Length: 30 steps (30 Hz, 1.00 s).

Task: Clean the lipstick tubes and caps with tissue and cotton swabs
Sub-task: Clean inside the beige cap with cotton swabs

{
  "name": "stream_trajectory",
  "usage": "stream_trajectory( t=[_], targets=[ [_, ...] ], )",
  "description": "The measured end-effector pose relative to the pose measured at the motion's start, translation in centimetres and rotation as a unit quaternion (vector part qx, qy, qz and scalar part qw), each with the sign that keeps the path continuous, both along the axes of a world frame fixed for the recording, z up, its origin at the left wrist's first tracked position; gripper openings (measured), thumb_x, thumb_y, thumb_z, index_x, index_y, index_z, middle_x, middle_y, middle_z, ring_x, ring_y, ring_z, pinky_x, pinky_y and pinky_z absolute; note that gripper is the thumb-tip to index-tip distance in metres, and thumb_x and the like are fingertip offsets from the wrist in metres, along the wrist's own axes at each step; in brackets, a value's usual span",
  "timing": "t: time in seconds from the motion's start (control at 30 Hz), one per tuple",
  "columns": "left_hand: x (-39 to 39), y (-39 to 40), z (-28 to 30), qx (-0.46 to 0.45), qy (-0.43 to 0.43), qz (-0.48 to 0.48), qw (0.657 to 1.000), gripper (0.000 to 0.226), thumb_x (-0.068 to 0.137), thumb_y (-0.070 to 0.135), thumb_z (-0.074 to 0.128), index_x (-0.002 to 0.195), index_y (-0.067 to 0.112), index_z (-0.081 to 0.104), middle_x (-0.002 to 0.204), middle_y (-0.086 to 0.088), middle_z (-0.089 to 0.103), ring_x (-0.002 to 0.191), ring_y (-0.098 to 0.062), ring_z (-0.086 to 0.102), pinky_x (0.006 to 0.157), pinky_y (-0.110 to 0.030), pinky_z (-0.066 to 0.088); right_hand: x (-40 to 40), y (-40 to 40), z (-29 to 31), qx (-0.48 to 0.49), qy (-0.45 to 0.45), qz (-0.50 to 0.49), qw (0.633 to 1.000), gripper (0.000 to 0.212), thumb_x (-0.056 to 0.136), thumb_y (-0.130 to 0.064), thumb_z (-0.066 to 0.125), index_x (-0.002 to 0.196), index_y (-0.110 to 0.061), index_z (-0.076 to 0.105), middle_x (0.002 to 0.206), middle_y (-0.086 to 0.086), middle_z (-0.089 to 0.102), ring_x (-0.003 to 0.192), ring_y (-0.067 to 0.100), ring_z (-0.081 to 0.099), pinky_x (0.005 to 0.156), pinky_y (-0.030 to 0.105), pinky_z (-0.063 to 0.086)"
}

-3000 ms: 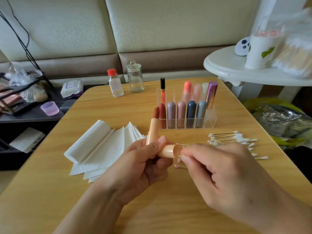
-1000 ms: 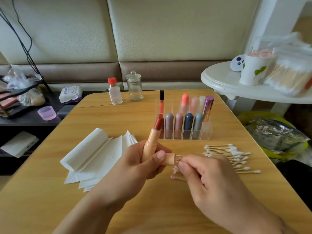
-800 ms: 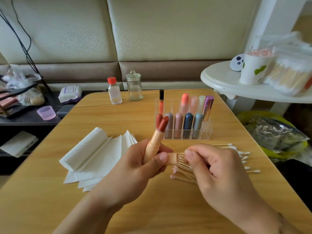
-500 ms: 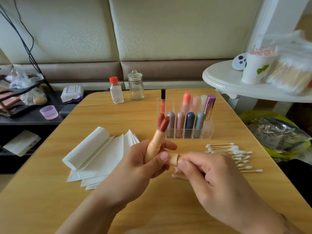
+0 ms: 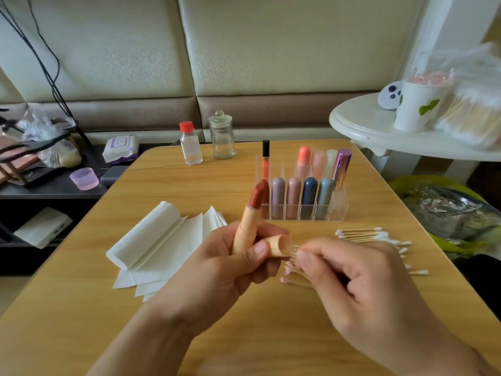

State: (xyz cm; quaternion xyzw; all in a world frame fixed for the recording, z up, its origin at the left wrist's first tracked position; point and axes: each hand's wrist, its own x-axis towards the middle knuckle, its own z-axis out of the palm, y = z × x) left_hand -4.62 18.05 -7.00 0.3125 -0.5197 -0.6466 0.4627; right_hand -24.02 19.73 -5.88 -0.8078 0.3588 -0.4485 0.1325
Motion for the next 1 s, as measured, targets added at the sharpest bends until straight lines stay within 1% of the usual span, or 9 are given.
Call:
stream_trajectory(
  t=[0.1, 0.2, 0.3, 0.63, 0.7, 0.77, 0.87, 0.9, 1.0],
  targets=[
    [0.0, 0.0, 0.2, 0.035, 0.09, -0.04, 0.994, 0.019, 0.083, 0.01, 0.057, 0.091, 0.012, 0.074, 0.086, -0.013, 0.064, 0.07, -0.017, 0.059, 0.067, -0.024, 0.048, -0.2, 0.1, 0.3, -0.008, -0.09, 0.004, 0.996, 0.023, 0.096, -0.021, 0.056, 0.086, -0.013, 0.074, 0.061, -0.031, 0.05, 0.053, -0.008, 0.059, 0.052, 0.003, 0.036],
    [0.0, -0.1, 0.2, 0.063, 0.169, -0.091, 0.979, 0.016, 0.089, 0.004, 0.059, 0.102, 0.004, 0.068, 0.096, -0.018, 0.064, 0.077, -0.02, 0.063, 0.069, -0.026, 0.052, -0.2, 0.3, 0.3, -0.001, -0.16, -0.011, 0.987, 0.017, 0.094, -0.028, 0.06, 0.095, -0.021, 0.075, 0.064, -0.018, 0.065, 0.052, 0.009, 0.065, 0.044, 0.024, 0.049],
    [0.1, -0.1, 0.3, 0.077, 0.206, -0.112, 0.969, 0.021, 0.088, 0.007, 0.067, 0.108, 0.004, 0.067, 0.107, -0.02, 0.065, 0.084, -0.021, 0.065, 0.07, -0.026, 0.052, -0.4, 0.5, 0.4, 0.014, -0.226, -0.009, 0.974, 0.013, 0.09, -0.027, 0.064, 0.098, -0.023, 0.073, 0.069, -0.007, 0.07, 0.054, 0.016, 0.068, 0.049, 0.028, 0.054],
    [0.0, -0.1, 0.1, 0.052, 0.206, -0.122, 0.969, 0.018, 0.09, 0.006, 0.064, 0.108, 0.007, 0.067, 0.107, -0.012, 0.061, 0.092, -0.021, 0.062, 0.081, -0.027, 0.05, -1.3, 0.6, 0.3, 0.01, -0.22, -0.025, 0.975, 0.016, 0.094, -0.031, 0.061, 0.105, -0.032, 0.073, 0.086, -0.006, 0.072, 0.067, 0.022, 0.069, 0.054, 0.044, 0.051],
    [0.0, -0.1, 0.1, 0.047, 0.205, -0.115, 0.971, 0.019, 0.089, 0.005, 0.065, 0.107, 0.007, 0.068, 0.107, -0.012, 0.061, 0.092, -0.021, 0.061, 0.08, -0.027, 0.05, -1.5, 0.6, 0.2, 0.011, -0.197, -0.023, 0.98, 0.017, 0.095, -0.034, 0.06, 0.106, -0.038, 0.072, 0.09, -0.005, 0.072, 0.069, 0.022, 0.068, 0.055, 0.044, 0.05],
    [0.0, -0.1, 0.0, 0.047, 0.199, -0.102, 0.974, 0.02, 0.087, 0.006, 0.067, 0.107, 0.006, 0.069, 0.107, -0.012, 0.061, 0.092, -0.021, 0.062, 0.078, -0.027, 0.05, -1.7, 0.6, 0.2, -0.011, -0.148, -0.024, 0.989, 0.017, 0.095, -0.03, 0.06, 0.105, -0.031, 0.073, 0.089, -0.005, 0.071, 0.067, 0.018, 0.065, 0.054, 0.04, 0.049],
    [0.1, -0.2, 0.1, 0.049, 0.191, -0.091, 0.976, 0.022, 0.085, 0.005, 0.069, 0.107, 0.004, 0.069, 0.106, -0.012, 0.062, 0.09, -0.02, 0.063, 0.077, -0.027, 0.051, -1.3, 0.8, 0.6, -0.1, -0.039, -0.06, 0.992, 0.018, 0.093, -0.015, 0.06, 0.098, -0.011, 0.076, 0.083, -0.006, 0.068, 0.071, -0.001, 0.057, 0.065, 0.013, 0.042],
    [0.0, -0.1, 0.1, 0.051, 0.186, -0.085, 0.977, 0.021, 0.086, 0.003, 0.066, 0.107, 0.003, 0.068, 0.104, -0.012, 0.063, 0.089, -0.02, 0.063, 0.076, -0.027, 0.051, -1.2, 0.8, 0.7, -0.139, 0.001, -0.079, 0.987, 0.017, 0.092, -0.01, 0.062, 0.096, -0.008, 0.078, 0.081, -0.004, 0.068, 0.072, -0.003, 0.055, 0.068, 0.01, 0.041],
    [-0.2, -0.1, -0.1, 0.064, 0.149, -0.044, 0.986, 0.024, 0.086, 0.0, 0.055, 0.102, 0.004, 0.072, 0.09, -0.011, 0.066, 0.08, -0.019, 0.063, 0.07, -0.025, 0.051, -0.9, 0.7, 0.4, -0.22, 0.086, -0.122, 0.964, 0.019, 0.085, -0.002, 0.064, 0.096, -0.007, 0.079, 0.08, 0.007, 0.07, 0.065, 0.014, 0.06, 0.065, 0.021, 0.047]
  ],
)
